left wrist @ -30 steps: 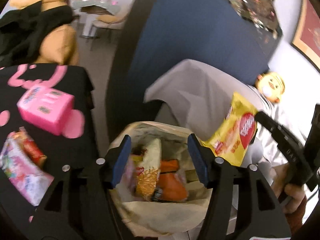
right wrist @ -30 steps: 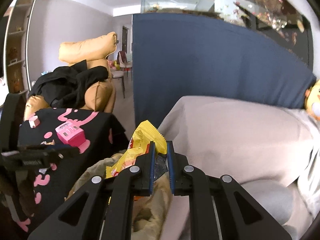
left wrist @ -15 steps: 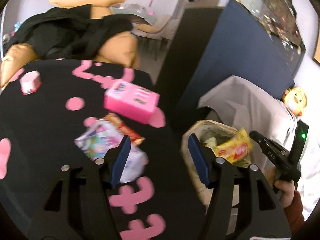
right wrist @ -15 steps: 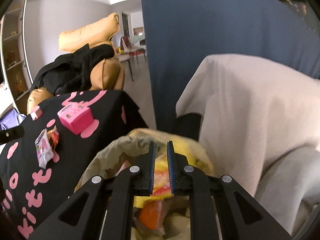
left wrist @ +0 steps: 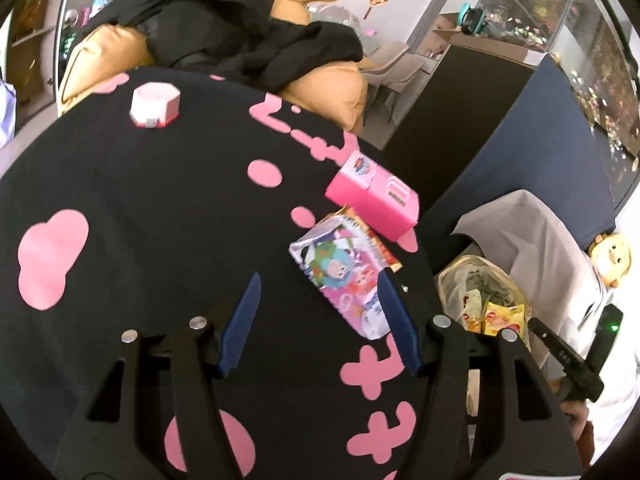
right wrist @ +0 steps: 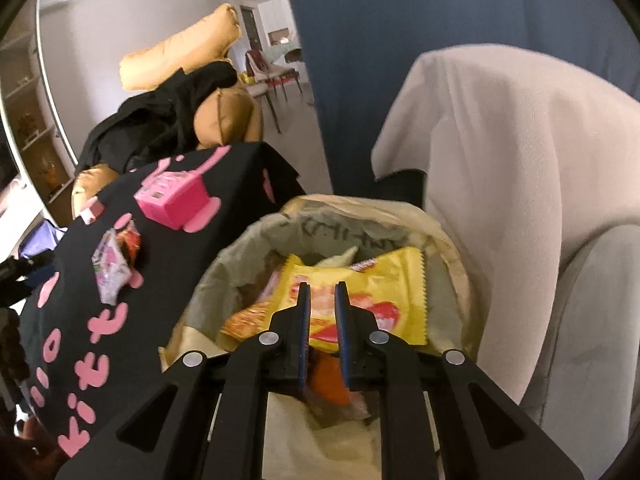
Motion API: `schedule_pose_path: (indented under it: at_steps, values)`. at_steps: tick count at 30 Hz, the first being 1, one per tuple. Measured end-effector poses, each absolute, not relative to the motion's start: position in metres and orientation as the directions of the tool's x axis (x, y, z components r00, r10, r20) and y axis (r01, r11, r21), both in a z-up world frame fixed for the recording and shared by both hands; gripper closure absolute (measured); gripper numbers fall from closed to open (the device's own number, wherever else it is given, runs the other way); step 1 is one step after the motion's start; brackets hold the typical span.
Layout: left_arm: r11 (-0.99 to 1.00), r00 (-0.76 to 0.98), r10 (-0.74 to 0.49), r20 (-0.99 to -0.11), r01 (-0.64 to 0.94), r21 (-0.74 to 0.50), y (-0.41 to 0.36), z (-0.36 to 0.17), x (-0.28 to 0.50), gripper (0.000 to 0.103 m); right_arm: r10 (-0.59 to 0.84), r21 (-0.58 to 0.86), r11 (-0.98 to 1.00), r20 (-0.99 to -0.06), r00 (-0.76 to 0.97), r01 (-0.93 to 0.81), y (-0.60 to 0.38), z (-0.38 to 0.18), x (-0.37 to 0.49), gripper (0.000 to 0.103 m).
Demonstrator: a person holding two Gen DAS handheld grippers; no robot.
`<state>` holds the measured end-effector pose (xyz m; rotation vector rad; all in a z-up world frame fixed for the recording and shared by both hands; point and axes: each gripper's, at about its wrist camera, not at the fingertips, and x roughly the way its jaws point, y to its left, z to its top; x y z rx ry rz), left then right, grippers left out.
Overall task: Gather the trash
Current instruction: 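Grasp the red and gold wrapper with the right tool while the left tool moves to the white snack packet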
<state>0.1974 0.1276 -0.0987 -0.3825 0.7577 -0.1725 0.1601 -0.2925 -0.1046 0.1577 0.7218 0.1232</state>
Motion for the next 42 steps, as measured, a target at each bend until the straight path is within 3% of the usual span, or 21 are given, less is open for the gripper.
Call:
schedule_pose_path:
  at_steps: [1, 3, 5, 14, 27, 34, 42]
  values:
    - [0.918, 0.714, -0.289, -0.637, 0.018, -0.396, 0.128, -0.101, 0.198, 0.045, 0.172, 0.181, 0.981, -0.642, 0.747, -0.070, -0.288, -0.102, 0.159, 0.085]
    - [0.922, 0.717, -0.294, -0.632, 0.038, -0.386, 0.126, -0.102, 0.200, 0.045, 0.191, 0.163, 0.980, -0.625, 0.757, -0.113, -0.274, -0.095, 0.158, 0.061]
    - [0.928, 0.723, -0.297, -0.624, 0.063, -0.368, 0.124, -0.101, 0.201, 0.045, 0.216, 0.156, 0.976, -0.605, 0.767, -0.152, -0.261, -0.088, 0.158, 0.053]
    - [0.942, 0.756, -0.243, -0.608, 0.034, -0.334, 0.151, -0.087, 0.202, 0.045, 0.468, 0.133, 0.863, -0.575, 0.671, -0.487, -0.150, -0.072, 0.183, 0.052]
    - [0.930, 0.762, -0.213, -0.611, -0.033, -0.365, 0.224, -0.096, 0.186, 0.041, 0.473, 0.086, 0.798, -0.704, 0.530, -0.597, -0.033, -0.115, 0.253, 0.052]
    - [0.908, 0.764, -0.223, -0.606, -0.063, -0.414, 0.250, -0.103, 0.184, 0.041, 0.614, 0.291, 0.694, -0.716, 0.331, -0.659, -0.002, -0.118, 0.242, 0.052]
    - [0.893, 0.749, -0.228, -0.622, -0.095, -0.440, 0.264, -0.116, 0.181, 0.041, 0.492, 0.113, 0.809, -0.666, 0.561, -0.577, -0.017, -0.092, 0.251, 0.052]
